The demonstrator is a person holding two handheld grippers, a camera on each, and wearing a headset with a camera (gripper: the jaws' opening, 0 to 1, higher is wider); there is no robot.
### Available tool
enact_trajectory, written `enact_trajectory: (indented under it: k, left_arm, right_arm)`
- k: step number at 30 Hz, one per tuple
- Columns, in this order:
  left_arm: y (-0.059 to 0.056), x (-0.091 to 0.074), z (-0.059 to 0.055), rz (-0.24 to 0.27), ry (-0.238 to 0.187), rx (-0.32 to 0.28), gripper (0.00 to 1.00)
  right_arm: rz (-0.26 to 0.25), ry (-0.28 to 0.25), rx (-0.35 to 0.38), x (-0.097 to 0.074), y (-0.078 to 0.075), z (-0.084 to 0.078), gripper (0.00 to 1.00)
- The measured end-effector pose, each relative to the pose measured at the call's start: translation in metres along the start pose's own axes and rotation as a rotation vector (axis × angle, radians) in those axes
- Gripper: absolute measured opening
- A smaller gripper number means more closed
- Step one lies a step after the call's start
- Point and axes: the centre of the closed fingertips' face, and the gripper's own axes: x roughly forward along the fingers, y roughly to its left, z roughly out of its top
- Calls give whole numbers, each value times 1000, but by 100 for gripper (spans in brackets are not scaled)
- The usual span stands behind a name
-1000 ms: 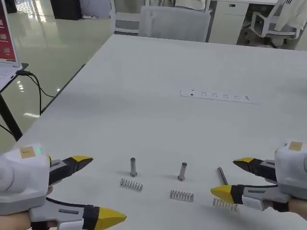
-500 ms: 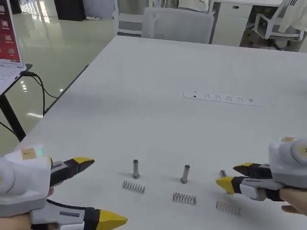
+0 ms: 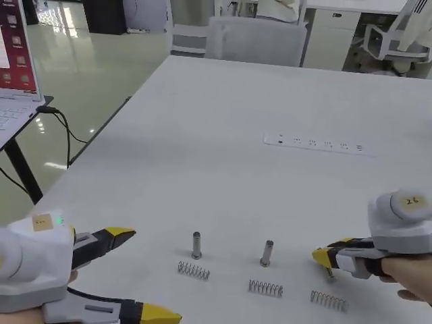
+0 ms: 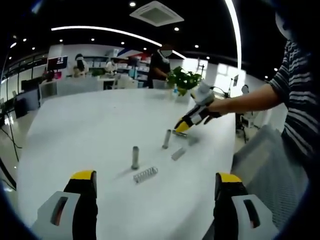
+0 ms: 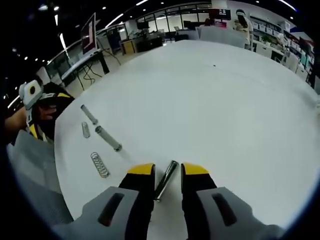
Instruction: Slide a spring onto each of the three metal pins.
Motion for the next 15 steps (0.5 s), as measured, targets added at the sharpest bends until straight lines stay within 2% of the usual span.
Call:
enact_trajectory:
  k: [4, 12, 15]
  left_arm:
    - [1, 0, -1, 1, -1, -4, 95]
    - [0, 2, -1, -4, -1, -5, 95]
    - [-2, 2, -2, -7, 3, -5, 95]
  right_arm:
    - [2, 14, 27, 2, 2, -2, 14]
    - [-12, 58, 17, 5, 0, -8, 9]
    - [-19, 51, 16, 7, -2, -7, 9]
